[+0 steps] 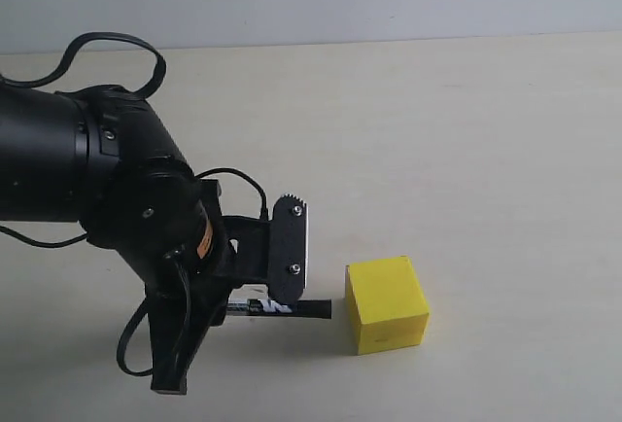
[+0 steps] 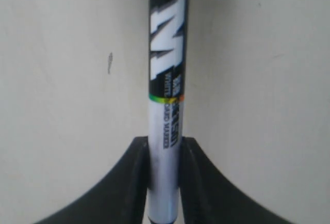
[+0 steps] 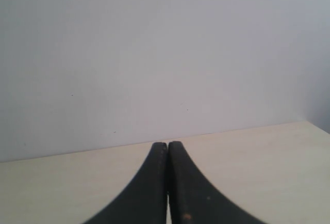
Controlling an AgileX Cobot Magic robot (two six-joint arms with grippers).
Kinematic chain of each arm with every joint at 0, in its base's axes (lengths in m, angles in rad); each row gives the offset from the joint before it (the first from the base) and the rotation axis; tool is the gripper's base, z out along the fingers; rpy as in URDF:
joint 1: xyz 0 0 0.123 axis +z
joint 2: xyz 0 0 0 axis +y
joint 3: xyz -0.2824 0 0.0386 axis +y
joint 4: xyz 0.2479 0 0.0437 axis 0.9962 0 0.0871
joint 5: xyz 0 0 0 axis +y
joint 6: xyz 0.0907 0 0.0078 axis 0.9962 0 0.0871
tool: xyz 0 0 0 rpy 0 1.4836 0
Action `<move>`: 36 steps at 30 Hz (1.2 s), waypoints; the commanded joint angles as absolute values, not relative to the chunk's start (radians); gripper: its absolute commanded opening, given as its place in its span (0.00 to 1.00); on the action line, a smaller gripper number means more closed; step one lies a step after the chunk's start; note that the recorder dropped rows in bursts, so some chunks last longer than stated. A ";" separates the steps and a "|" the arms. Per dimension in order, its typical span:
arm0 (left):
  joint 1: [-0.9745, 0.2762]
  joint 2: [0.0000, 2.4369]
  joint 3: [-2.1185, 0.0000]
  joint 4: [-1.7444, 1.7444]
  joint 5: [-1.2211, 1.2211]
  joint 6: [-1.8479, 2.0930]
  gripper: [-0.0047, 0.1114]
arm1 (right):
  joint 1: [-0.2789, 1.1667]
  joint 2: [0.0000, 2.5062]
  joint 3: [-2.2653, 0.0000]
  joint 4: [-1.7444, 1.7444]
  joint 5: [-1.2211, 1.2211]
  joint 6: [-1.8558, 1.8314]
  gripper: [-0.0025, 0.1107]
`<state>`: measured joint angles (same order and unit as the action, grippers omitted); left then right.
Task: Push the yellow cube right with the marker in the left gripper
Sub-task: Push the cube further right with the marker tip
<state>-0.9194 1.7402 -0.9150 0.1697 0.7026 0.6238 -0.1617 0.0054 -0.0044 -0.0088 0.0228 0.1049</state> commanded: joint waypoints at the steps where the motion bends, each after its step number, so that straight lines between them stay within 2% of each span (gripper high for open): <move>1: -0.917 1.740 -0.922 0.191 0.666 0.655 0.04 | -0.168 0.000 0.000 -0.007 0.020 0.103 0.02; 17: -0.917 1.839 -0.994 0.207 0.706 0.650 0.04 | -0.168 0.000 0.000 -0.007 0.020 0.103 0.02; 25: -0.954 1.839 -1.054 0.136 0.617 0.654 0.04 | -0.168 0.000 0.000 -0.007 0.020 0.103 0.02; 36: -0.916 1.839 -1.086 0.209 0.761 0.663 0.04 | -0.168 0.000 0.000 -0.007 0.020 0.103 0.02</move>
